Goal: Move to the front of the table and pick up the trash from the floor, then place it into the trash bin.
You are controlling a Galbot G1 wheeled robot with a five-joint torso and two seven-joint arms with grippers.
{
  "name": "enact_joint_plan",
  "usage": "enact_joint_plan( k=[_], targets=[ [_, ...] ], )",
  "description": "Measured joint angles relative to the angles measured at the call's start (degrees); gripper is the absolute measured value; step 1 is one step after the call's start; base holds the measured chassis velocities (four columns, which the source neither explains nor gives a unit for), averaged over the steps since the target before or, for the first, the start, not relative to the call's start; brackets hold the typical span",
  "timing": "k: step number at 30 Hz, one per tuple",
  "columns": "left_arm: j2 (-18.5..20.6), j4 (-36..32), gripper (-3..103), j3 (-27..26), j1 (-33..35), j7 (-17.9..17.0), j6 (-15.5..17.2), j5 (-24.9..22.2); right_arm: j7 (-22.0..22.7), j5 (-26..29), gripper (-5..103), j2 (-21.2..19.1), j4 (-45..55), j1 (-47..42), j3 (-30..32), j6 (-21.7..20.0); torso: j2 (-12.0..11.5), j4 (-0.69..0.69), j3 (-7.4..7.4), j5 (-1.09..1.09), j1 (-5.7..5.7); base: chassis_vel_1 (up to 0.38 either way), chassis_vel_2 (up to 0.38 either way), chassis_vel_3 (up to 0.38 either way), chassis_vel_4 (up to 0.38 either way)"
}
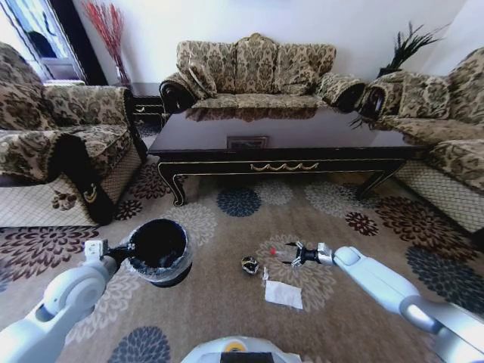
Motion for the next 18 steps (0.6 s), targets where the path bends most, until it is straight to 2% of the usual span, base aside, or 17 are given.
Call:
enact_joint_plan(
  k=[3, 9, 12, 18],
  targets=[
    [0.16, 0.03, 3, 0.48, -0.35, -0.17, 0.01, -0.31, -0.84, -3.44, 100, 2.09, -5.08, 1.71, -0.06, 0.32, 0.0, 0.0, 0.0, 0.0, 0.0, 0.0, 0.0, 0.0, 0.0],
    [0.36, 0.04, 3, 0.7, -0.44, -0.39, 0.01, -0.44, -1.1, -6.39, 100, 5.05, -11.47, 3.51, -0.05, 1.42, 0.0, 0.01, 0.0, 0.01, 0.0, 0.0, 0.0, 0.0, 0.0],
    [0.3, -0.08, 3, 0.88, -0.43, -0.42, 0.02, -0.58, 0.2, -8.47, 100, 7.87, -16.2, 4.74, -0.05, 2.43, 0.0, 0.01, 0.0, 0.02, 0.0, 0.0, 0.0, 0.0, 0.0],
    [0.27, -0.37, 3, 1.08, -0.41, -0.48, 0.06, -0.68, 2.95, -9.98, 100, 9.93, -18.95, 5.59, -0.09, 2.52, 0.0, 0.01, 0.0, 0.01, 0.0, 0.0, 0.0, 0.0, 0.0]
  ],
)
